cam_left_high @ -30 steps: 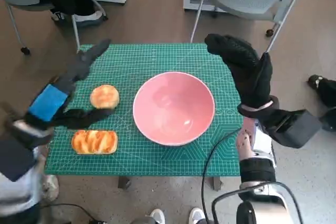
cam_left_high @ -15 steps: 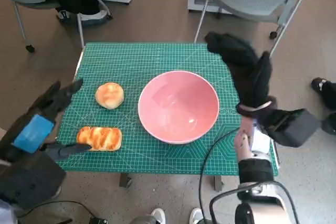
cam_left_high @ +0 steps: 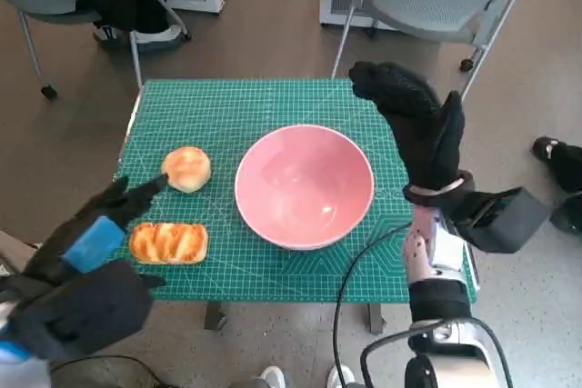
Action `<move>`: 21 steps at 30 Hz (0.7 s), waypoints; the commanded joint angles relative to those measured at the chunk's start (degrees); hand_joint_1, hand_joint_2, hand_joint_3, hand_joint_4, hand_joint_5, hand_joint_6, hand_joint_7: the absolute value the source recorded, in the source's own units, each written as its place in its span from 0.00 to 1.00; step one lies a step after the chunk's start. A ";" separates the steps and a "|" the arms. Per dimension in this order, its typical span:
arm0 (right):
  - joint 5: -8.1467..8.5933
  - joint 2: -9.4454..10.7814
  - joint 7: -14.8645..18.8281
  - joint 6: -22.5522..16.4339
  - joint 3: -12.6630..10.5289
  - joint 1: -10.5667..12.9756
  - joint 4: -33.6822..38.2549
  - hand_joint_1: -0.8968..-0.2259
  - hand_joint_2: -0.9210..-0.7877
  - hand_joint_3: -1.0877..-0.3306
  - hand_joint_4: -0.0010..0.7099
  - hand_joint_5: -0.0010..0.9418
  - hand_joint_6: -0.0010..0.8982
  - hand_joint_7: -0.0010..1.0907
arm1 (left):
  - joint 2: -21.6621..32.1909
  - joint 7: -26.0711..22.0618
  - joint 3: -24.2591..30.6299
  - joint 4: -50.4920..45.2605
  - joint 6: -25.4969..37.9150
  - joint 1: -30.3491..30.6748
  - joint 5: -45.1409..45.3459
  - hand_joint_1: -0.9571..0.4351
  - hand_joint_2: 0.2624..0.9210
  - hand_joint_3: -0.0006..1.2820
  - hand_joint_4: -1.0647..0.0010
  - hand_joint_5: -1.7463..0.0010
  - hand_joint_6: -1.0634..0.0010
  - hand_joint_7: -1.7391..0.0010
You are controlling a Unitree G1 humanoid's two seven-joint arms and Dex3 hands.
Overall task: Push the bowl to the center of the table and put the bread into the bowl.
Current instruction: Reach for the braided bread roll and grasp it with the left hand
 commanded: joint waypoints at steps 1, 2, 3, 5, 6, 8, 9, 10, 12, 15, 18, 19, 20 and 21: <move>0.34 -0.21 0.83 1.11 0.19 0.68 0.94 0.30 0.00 0.29 0.12 0.00 0.20 0.02 | 1.53 -0.57 -3.54 1.42 1.19 -1.64 1.90 0.69 0.65 0.02 1.00 1.00 0.82 1.00; 0.37 -0.25 0.92 1.11 0.22 0.71 0.91 0.30 0.00 0.29 0.12 0.00 0.20 0.02 | 1.64 -0.63 -4.17 1.83 1.33 -1.98 2.08 0.69 0.65 0.02 1.00 1.00 0.82 1.00; 0.39 -0.28 1.00 1.11 0.22 0.72 0.91 0.30 0.00 0.29 0.12 0.00 0.20 0.02 | 1.70 -0.68 -4.66 2.13 1.48 -2.28 2.24 0.69 0.65 0.02 1.00 1.00 0.83 1.00; 0.43 -0.37 1.20 1.06 0.18 0.71 0.99 0.30 0.00 0.29 0.12 0.00 0.20 0.02 | 1.80 -0.70 -6.10 3.57 1.49 -3.24 2.73 0.70 0.65 0.02 1.00 1.00 0.83 1.00; 0.44 -0.42 1.28 1.04 0.16 0.70 1.03 0.30 0.00 0.29 0.12 0.00 0.19 0.02 | 1.76 -0.65 -6.87 4.58 1.35 -3.80 3.01 0.70 0.65 0.01 1.00 1.00 0.83 1.00; 0.47 -0.52 1.44 0.97 0.09 0.66 1.14 0.30 0.00 0.29 0.12 0.00 0.19 0.02 | 1.46 -0.52 -8.21 6.55 1.13 -4.83 3.60 0.69 0.65 0.01 1.00 1.00 0.83 1.00; 0.48 -0.56 1.51 0.92 0.06 0.64 1.20 0.30 0.00 0.29 0.12 0.00 0.19 0.02 | 1.28 -0.43 -8.78 7.44 1.03 -5.28 3.83 0.69 0.65 0.01 1.00 1.00 0.83 1.00; 0.46 -0.60 1.55 0.84 0.04 0.62 1.24 0.30 0.00 0.28 0.12 0.00 0.19 0.02 | 1.05 -0.32 -9.60 8.68 1.05 -5.93 4.16 0.69 0.65 0.01 1.00 1.00 0.83 1.00; 0.44 -0.67 1.59 0.73 0.01 0.55 1.36 0.30 0.00 0.28 0.12 0.00 0.19 0.02 | 0.65 -0.09 -10.97 10.74 1.15 -7.04 4.74 0.69 0.65 0.01 1.00 1.00 0.83 1.00; 0.41 -0.83 1.62 0.66 -0.09 0.35 1.70 0.30 0.00 0.28 0.12 0.00 0.19 0.02 | -0.13 0.34 -12.91 13.85 1.30 -8.66 5.84 0.68 0.65 0.01 1.00 1.00 0.83 1.00; 0.20 -0.94 1.36 0.57 -0.13 0.22 1.94 0.30 0.00 0.28 0.12 0.00 0.19 0.02 | -1.07 0.94 -14.57 18.10 1.15 -10.52 6.80 0.66 0.65 0.01 1.00 1.00 0.83 1.00; 0.15 -0.95 1.30 0.53 -0.12 0.19 2.01 0.30 0.00 0.28 0.12 0.00 0.19 0.02 | -1.28 1.06 -14.89 19.04 1.14 -10.94 6.98 0.66 0.65 0.01 1.00 1.00 0.82 1.00; 0.06 -0.94 1.20 0.49 -0.08 0.20 2.00 0.30 0.00 0.28 0.12 0.00 0.19 0.02 | -1.63 1.32 -15.24 20.49 1.01 -11.47 7.18 0.65 0.65 0.01 1.00 1.00 0.82 1.00; 0.00 -0.93 1.14 0.47 -0.04 0.20 1.99 0.30 0.00 0.28 0.12 0.00 0.19 0.02 | -1.90 1.49 -15.49 21.53 0.89 -11.86 7.36 0.65 0.65 0.01 1.00 1.00 0.82 1.00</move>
